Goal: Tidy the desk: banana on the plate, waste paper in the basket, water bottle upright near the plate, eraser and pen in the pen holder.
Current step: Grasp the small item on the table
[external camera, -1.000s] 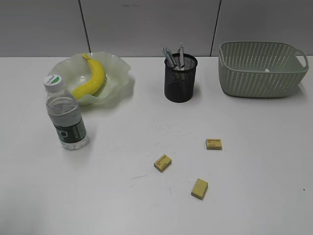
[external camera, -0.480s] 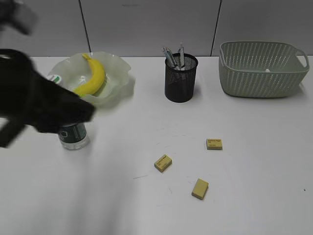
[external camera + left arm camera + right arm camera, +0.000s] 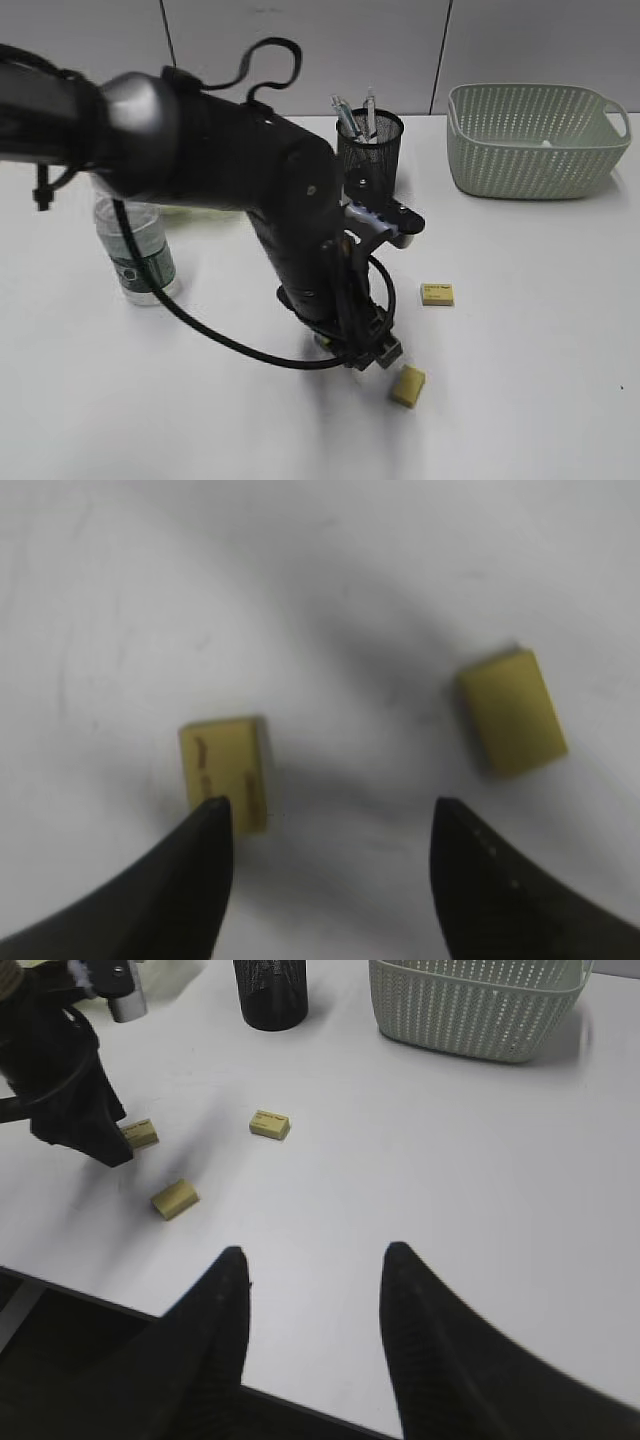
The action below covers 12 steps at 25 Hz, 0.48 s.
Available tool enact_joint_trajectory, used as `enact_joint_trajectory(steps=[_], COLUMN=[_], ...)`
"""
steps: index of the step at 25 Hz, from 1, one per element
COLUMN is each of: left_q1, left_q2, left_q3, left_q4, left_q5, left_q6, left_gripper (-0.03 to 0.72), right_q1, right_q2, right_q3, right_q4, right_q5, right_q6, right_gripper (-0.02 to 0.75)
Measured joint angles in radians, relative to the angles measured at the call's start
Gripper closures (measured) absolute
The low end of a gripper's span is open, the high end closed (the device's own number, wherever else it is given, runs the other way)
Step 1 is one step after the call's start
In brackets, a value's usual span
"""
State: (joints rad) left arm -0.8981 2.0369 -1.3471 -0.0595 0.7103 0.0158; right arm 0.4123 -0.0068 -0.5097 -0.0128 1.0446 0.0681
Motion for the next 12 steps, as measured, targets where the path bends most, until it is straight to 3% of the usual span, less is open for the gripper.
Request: enact_joint_trajectory(steps=[8, 12], left_q1=[0.001, 0.004], left_q2=[0.119, 0.145], left_q3=[-0.128, -0.128], left_q4=[0.140, 0.158], left_q5=[0.044, 0.053], left_q6=[-0.108, -0.111], left_gripper=[0.223, 0.300], right_q1=[0.000, 0.000], right_q2=[0.000, 0.000], right_q3=[0.000, 0.000], right_q4=[0.000, 0.000], right_q5=[0.000, 0.000], right_q6=[0.000, 0.000], right_gripper=[0.390, 0.390])
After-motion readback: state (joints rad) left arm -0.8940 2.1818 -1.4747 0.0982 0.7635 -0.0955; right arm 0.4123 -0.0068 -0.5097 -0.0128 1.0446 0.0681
